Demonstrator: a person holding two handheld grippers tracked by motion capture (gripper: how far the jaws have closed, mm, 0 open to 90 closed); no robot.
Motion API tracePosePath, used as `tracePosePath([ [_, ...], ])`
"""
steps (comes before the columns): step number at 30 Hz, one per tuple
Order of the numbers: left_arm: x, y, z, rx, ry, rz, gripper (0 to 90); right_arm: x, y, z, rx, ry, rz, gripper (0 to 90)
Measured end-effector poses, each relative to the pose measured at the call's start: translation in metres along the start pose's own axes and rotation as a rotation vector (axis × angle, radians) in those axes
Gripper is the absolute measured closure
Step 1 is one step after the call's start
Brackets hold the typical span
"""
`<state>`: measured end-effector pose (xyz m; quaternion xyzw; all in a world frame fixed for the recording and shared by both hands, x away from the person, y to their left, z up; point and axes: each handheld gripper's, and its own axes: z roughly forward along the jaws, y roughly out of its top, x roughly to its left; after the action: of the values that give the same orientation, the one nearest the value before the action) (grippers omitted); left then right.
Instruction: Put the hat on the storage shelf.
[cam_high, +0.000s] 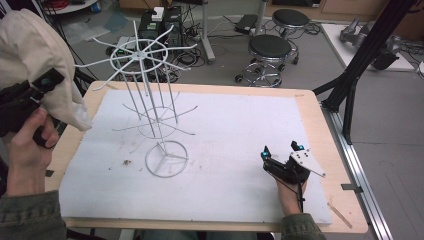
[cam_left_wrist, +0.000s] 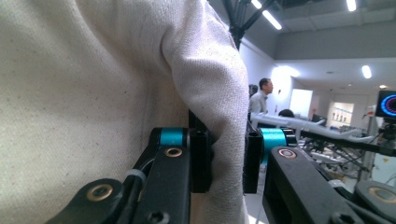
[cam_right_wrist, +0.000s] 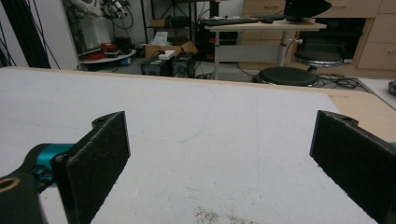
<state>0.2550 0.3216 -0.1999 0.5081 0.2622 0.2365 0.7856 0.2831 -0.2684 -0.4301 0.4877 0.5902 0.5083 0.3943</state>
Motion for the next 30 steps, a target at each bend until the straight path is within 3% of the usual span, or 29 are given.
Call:
tracePosePath([
  [13,-0.017,0.016,0.010,-0.016,-0.119,-0.021,78.7,-0.001,0.000,0.000,0.000,0.001,-0.005,3.9],
  [20,-0.022,0.022,0.029,0.007,-0.141,-0.024,78.4,-0.001,0.000,-0.001,-0.003,0.001,-0.005,3.9],
  [30,-0.012,0.023,0.044,0.074,-0.118,-0.084,77.0,-0.001,0.001,-0.001,-0.005,0.001,-0.001,3.9],
])
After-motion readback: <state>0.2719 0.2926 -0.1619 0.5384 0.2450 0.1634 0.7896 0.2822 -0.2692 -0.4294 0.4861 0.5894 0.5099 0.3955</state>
